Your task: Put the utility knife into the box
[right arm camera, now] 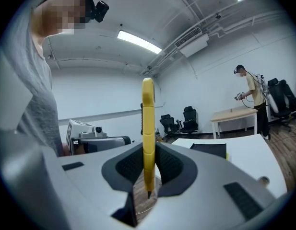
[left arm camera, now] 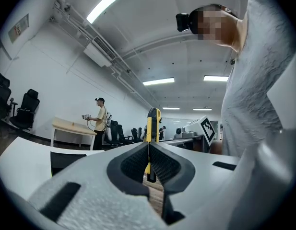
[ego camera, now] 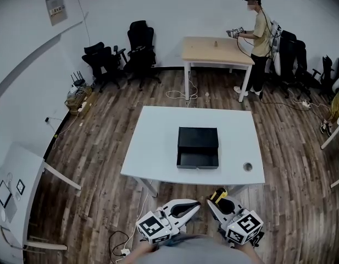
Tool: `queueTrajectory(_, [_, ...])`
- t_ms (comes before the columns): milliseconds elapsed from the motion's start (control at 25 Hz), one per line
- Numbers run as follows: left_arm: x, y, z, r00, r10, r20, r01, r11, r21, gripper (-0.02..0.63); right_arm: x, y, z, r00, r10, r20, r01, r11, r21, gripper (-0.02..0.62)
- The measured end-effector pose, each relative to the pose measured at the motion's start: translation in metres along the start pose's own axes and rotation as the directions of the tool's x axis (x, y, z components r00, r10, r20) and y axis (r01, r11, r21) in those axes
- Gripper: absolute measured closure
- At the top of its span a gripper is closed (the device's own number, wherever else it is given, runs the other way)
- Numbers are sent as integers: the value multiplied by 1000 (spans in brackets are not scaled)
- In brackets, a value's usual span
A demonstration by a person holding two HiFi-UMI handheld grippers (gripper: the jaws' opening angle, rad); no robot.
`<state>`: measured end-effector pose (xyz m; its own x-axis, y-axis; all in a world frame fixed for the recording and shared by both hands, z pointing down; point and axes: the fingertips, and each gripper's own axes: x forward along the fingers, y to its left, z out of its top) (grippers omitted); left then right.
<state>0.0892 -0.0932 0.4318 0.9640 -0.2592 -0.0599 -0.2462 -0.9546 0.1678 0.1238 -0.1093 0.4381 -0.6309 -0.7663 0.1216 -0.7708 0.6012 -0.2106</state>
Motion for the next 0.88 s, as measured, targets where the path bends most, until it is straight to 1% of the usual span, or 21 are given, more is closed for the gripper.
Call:
queueTrajectory(320, [-7, 44, 1, 999, -47, -9, 47, 999, -4, 588, 40, -8, 2, 999, -39, 11, 39, 999, 5, 525])
queueTrajectory(480, [-3, 49, -4, 997, -76, -12, 76, 997, -9, 588, 42, -14, -2, 998, -69, 4, 69, 998, 2, 525])
queueTrajectory(640, [3, 53, -4, 996, -87, -14, 87, 996, -26, 588, 46, -20, -1, 997, -81, -7, 81, 997, 1, 525])
queueTrajectory(760, [6, 57, -5, 995, -96, -16, 95, 995, -29, 588, 50, -23, 1, 997, -80, -14, 80, 997, 0, 525])
queueTrajectory(880, [9, 65, -4, 997, -82, -11, 82, 996, -32, 588, 57, -27, 0, 998, -64, -27, 63, 998, -8, 525])
